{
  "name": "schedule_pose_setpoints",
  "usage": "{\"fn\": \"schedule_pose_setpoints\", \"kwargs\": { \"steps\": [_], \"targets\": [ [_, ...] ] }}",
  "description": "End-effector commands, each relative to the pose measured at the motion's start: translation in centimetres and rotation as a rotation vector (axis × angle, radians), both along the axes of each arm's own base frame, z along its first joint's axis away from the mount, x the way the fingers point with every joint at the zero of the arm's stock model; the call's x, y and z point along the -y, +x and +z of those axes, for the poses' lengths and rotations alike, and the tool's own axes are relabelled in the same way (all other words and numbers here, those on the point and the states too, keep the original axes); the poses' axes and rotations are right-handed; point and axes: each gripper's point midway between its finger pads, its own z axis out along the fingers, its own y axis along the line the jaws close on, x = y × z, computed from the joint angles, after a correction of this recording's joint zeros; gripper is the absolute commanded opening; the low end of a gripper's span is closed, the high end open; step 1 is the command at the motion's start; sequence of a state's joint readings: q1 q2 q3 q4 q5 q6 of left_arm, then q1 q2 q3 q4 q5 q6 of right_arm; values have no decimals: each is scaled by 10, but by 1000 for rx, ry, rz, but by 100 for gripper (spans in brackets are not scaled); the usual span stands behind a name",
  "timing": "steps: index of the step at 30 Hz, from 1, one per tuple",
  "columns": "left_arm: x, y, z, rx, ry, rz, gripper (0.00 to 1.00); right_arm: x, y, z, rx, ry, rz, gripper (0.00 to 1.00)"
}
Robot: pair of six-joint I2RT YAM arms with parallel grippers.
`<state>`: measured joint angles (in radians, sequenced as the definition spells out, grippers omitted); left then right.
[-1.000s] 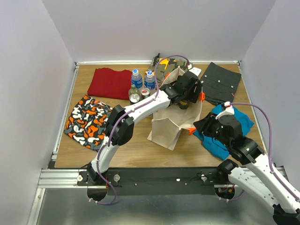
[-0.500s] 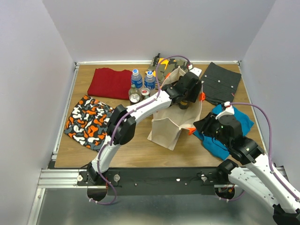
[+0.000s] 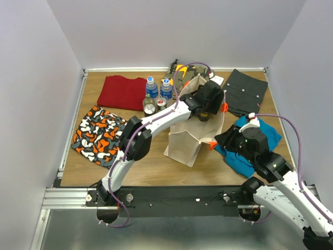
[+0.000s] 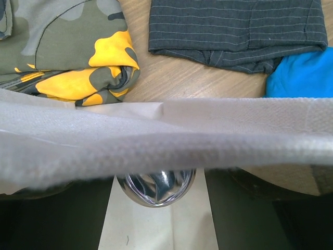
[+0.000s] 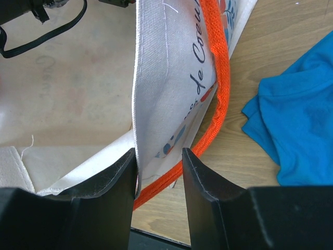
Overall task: Take the beverage out of the canvas bag
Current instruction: Take out the drink from the canvas bag.
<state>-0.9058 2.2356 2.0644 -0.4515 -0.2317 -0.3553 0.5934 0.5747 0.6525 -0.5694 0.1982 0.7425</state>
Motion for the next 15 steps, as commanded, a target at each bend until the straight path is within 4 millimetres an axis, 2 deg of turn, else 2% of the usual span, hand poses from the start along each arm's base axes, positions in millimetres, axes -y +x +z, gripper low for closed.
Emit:
{"fn": "schedule_pose_setpoints", "kwargs": {
  "steps": [1, 10, 14, 15],
  "targets": [
    [3, -3, -23, -15, 43, 5, 77, 6, -3, -15, -36, -39, -10, 48],
    [1, -4, -30, -21, 52, 8, 76, 6, -3, -15, -36, -38, -10, 48],
    [1, -2, -29, -13, 57, 5, 72, 5, -3, -15, -35, -37, -8, 48],
    [1, -3, -28, -13, 55, 4, 68, 6, -3, -16, -37, -39, -10, 48]
  ]
}}
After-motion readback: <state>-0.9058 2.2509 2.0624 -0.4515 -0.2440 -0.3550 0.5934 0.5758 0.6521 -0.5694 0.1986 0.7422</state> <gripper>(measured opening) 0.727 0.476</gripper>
